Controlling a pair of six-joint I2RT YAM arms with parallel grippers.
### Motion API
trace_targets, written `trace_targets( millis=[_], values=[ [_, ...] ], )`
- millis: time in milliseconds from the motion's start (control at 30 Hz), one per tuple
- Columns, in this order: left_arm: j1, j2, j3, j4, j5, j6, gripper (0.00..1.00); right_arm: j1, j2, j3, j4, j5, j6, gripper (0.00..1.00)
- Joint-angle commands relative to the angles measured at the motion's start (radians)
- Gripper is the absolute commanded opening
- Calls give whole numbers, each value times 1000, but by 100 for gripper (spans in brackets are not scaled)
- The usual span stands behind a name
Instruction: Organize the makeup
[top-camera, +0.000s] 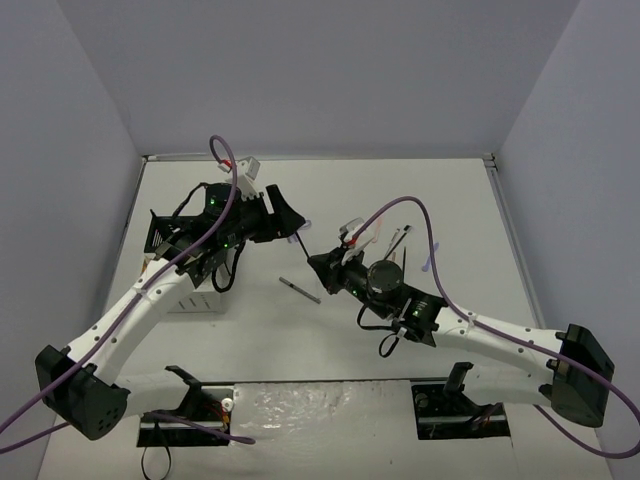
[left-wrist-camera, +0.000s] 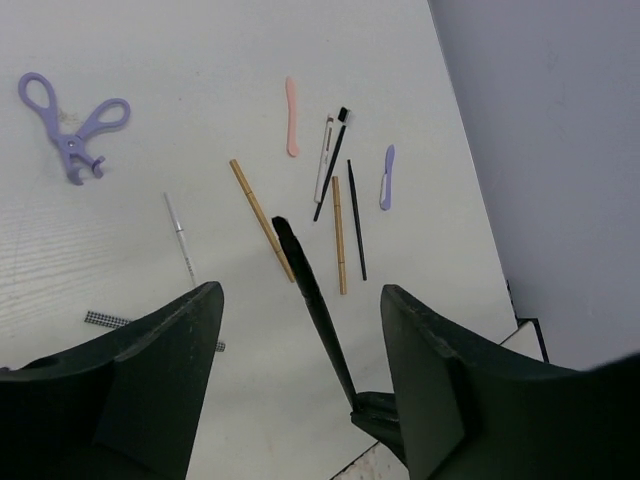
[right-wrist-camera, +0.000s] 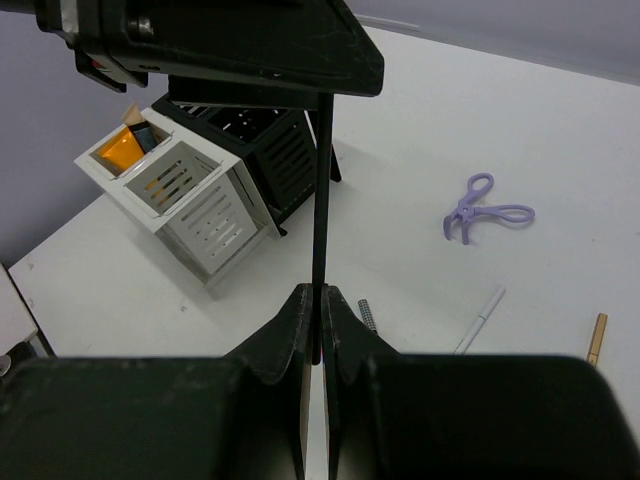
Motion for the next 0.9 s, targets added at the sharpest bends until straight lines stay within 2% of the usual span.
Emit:
trace_targets(
  millis=[0,267,367,433,533,567,600,633,667,767,800,867],
  values=[
    [-22,8,66,101,-16,-42,46,9,-28,-4,116,-12,-9,0],
    [-33,16,55,147,-10,-71,4,9,-29,-15,128,12,-9,2],
    [-35,15,46,157,-7,-77,0,7,-26,-19,132,18,-11,4],
    [-35,15,40,164,-8,-75,0,9,-28,-22,134,31,-10,15],
    [-35,17,43,157,-20,-58,0,9,-33,-13,107,73,-11,53],
    [-34,18,46,151,-26,-48,0,9,-34,-8,95,95,-9,63],
    [-33,17,52,138,-41,-27,0,8,-34,-6,85,108,-7,67],
    [-32,17,64,114,-90,5,0,7,-35,2,50,152,-5,79],
    [-30,17,79,90,-91,34,0,7,-38,2,35,153,-2,80],
    [0,25,164,-43,-253,180,0,4,-62,1,-23,234,3,90],
    [2,25,170,-66,-265,191,0,3,-64,1,-40,241,6,91],
    [70,20,192,-91,-355,278,0,-6,-81,-4,-95,302,19,92]
  ],
)
